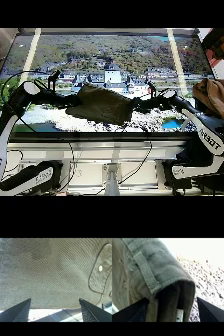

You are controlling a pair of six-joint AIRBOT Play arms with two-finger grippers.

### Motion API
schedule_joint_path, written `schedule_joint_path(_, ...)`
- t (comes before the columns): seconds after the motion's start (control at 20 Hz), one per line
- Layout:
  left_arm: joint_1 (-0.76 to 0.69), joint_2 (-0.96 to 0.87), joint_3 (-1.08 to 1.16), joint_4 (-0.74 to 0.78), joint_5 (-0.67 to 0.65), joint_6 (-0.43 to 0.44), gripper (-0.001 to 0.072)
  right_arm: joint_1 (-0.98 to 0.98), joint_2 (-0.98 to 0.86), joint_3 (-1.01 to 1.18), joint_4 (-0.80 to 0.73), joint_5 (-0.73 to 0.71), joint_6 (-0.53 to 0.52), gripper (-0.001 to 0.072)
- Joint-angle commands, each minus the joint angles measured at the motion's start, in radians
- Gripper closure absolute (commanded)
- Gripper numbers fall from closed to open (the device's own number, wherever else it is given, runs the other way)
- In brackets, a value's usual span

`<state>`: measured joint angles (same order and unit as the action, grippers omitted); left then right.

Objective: Fold the clothes and pants, and hang the long-sleeved shirts on hangers.

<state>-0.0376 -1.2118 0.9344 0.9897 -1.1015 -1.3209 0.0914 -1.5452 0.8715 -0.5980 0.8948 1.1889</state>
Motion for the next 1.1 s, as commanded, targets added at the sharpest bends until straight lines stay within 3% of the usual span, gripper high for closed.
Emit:
schedule_joint_path(0.0,0.000,-0.009,0.000,0.000,0.000,0.000,0.0014,0.009,-0.002,-0.001,-0.019,-0.043,0.026,0.0039)
schedule_joint_path(0.45,0.000,-0.009,0.000,0.000,-0.002,0.000,0.0014,0.041,-0.014,-0.001,0.076,0.038,0.026,0.0041)
schedule_joint_path(0.8,0.000,-0.009,0.000,0.000,-0.003,0.000,0.0014,0.163,-0.014,-0.001,0.136,-0.011,0.027,0.0044)
schedule_joint_path(0.95,0.000,-0.009,0.000,0.000,-0.003,0.000,0.0014,0.211,-0.014,-0.001,0.168,-0.086,0.027,0.0122)
schedule_joint_path(1.0,0.000,-0.009,0.000,0.000,-0.003,0.000,0.0014,0.223,-0.014,-0.001,0.172,-0.112,0.027,0.0197)
schedule_joint_path(1.05,0.000,-0.009,0.000,0.000,-0.003,0.000,0.0014,0.232,-0.014,-0.001,0.178,-0.135,0.027,0.0336)
